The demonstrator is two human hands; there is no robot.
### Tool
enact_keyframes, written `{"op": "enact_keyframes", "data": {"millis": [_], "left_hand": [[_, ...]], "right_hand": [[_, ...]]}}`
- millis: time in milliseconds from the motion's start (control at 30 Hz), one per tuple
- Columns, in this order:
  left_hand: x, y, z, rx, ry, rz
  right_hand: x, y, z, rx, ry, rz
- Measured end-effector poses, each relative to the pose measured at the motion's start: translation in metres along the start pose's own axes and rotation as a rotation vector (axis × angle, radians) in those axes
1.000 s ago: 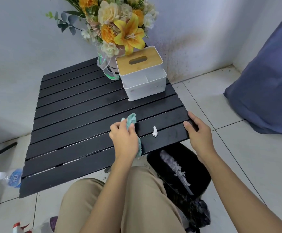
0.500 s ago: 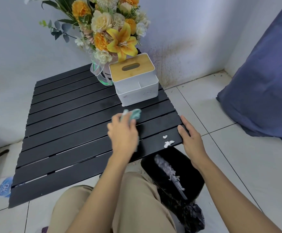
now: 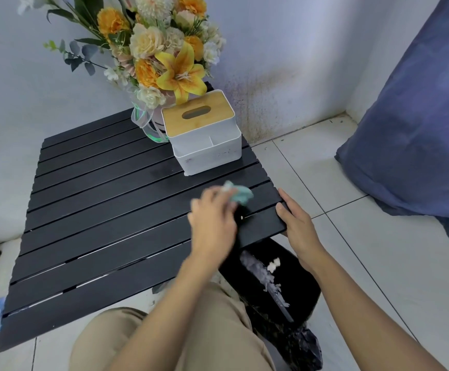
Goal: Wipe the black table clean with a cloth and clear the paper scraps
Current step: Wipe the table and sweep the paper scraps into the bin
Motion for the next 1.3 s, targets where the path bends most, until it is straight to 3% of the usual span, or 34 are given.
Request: {"op": "enact_keyframes", "data": {"millis": [133,200,300,400,467,600,667,767,900,1000,1067,1167,1233,1300], "left_hand": [[-0.012,0.057,0.036,0.323,0.110,-0.042],[-0.025,0.048,0.018,0.239,0.172,-0.055],[-0.040,0.009,-0.019,-0.117,0.148,-0.014],[-0.030,-0.002,-0.021,-0.338,-0.107,0.219],[-0.025,0.022,-0.006,-0.273,-0.182,0.262],[-0.031,0.060,0.011,0.082,-0.006,0.083],[-0.040,0.044,-0.010,0.023,0.098,0.033],[-0.047,0.002,-0.038,-0.196,0.075,0.042],[-0.037,-0.036,-0.045,-0.238,0.009,0.090],[-0.019,-0.047,-0.038,-0.352,-0.142,0.255],[-0.006,-0.040,-0.022,-0.296,-0.249,0.283],[-0.001,-0.011,0.017,0.051,-0.243,0.055],[-0.008,-0.007,0.021,0.222,-0.025,-0.021],[-0.019,-0.020,-0.001,0.151,0.128,-0.048]], "right_hand": [[-0.001,0.000,0.004,-0.046,0.051,-0.013],[0.000,0.002,0.004,-0.048,0.063,-0.014],[0.004,0.005,0.001,-0.059,0.054,-0.028],[0.008,0.010,-0.001,-0.056,0.003,-0.018],[0.010,0.011,-0.003,-0.062,-0.010,-0.016],[0.008,0.009,-0.001,-0.087,-0.019,-0.018],[0.009,0.010,-0.001,-0.080,-0.023,-0.022],[0.011,0.009,-0.002,-0.086,-0.044,-0.016],[0.011,0.009,0.000,-0.105,-0.051,-0.013],[0.009,0.009,0.002,-0.092,-0.010,-0.010],[0.009,0.008,0.004,-0.094,-0.015,-0.006],[0.008,0.006,0.002,-0.112,-0.031,-0.007],[0.008,0.006,0.002,-0.112,-0.023,-0.019],[0.007,0.007,0.002,-0.111,-0.022,-0.031]]}}
Point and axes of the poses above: each hand's wrist, its own y-axis towards the middle knuckle, its own x-axis out of the back of the hand, z = x × y, the point moved 3 cm from there along y, towards the middle knuckle, and after that the axes turned 8 degrees about y, right-handed, at the moved point
